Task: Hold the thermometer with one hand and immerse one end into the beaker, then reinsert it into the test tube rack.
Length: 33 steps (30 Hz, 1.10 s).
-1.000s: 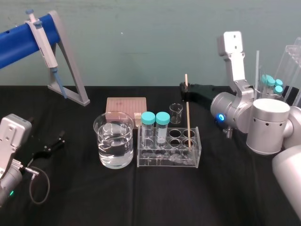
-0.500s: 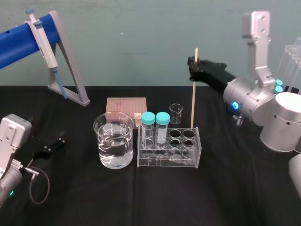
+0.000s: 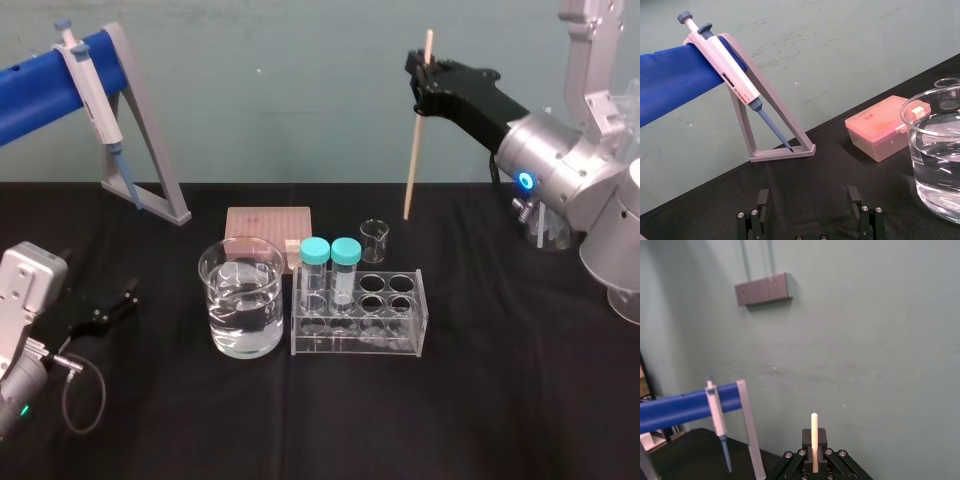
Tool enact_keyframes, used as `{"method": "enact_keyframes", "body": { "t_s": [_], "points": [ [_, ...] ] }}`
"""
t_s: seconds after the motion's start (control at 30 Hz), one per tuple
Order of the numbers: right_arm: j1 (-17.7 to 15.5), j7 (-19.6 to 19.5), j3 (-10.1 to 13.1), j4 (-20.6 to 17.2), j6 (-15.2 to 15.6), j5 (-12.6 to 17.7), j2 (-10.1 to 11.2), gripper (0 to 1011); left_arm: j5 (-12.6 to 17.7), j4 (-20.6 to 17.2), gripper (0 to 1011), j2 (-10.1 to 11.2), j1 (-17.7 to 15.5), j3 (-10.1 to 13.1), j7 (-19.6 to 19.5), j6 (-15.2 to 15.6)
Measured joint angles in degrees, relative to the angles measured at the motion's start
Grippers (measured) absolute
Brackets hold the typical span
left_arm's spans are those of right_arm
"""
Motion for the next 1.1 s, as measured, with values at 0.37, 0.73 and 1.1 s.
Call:
{"method": "enact_keyframes", "body": {
  "t_s": [0.37,0.73,1.1],
  "points": [
    [4.48,0.75,-3.97,0.15,-0.95,0.82,-1.4,53,0.0,0.0,1004,0.0,0.0,0.0,0.0,0.0],
    [7.43,-0.22,-8.14,4.91,1.56,3.02,-5.46,53,0.0,0.0,1004,0.0,0.0,0.0,0.0,0.0],
    [8.4,1.33,-12.81,7.97,2.18,3.99,-7.03,53,0.0,0.0,1004,0.0,0.0,0.0,0.0,0.0]
  ]
}}
